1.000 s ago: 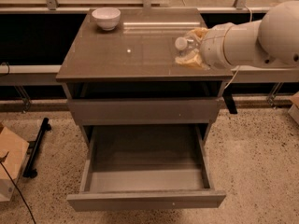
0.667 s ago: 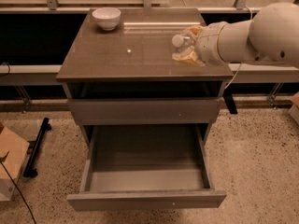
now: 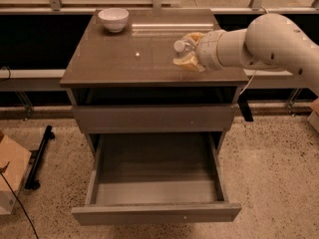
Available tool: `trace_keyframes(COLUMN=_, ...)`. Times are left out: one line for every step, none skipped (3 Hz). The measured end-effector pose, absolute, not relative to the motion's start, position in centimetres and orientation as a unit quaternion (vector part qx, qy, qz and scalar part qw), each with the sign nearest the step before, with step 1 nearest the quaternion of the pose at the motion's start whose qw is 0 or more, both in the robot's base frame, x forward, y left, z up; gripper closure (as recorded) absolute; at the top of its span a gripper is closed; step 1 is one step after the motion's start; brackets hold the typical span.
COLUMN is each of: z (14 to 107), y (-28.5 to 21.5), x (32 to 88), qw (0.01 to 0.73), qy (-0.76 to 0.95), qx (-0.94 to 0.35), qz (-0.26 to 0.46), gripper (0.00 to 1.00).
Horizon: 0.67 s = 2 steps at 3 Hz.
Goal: Pick water bottle from middle drawer and place on counter
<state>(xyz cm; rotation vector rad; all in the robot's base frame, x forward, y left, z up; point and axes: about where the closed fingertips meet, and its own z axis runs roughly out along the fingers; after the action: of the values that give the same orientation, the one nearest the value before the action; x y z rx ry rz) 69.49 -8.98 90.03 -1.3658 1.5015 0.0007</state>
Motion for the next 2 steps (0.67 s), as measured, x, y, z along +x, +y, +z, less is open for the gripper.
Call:
trace_keyframes(z=87.31, y=-7.92, x=72.35, qw=0.529, qy=0.632, qx=-0.566, qz=0.033, gripper=1.00)
trace_keyframes(z=87.08, y=-7.81, x=72.65, qw=0.529, qy=0.632, qx=-0.565, qz=0.036, gripper=0.82)
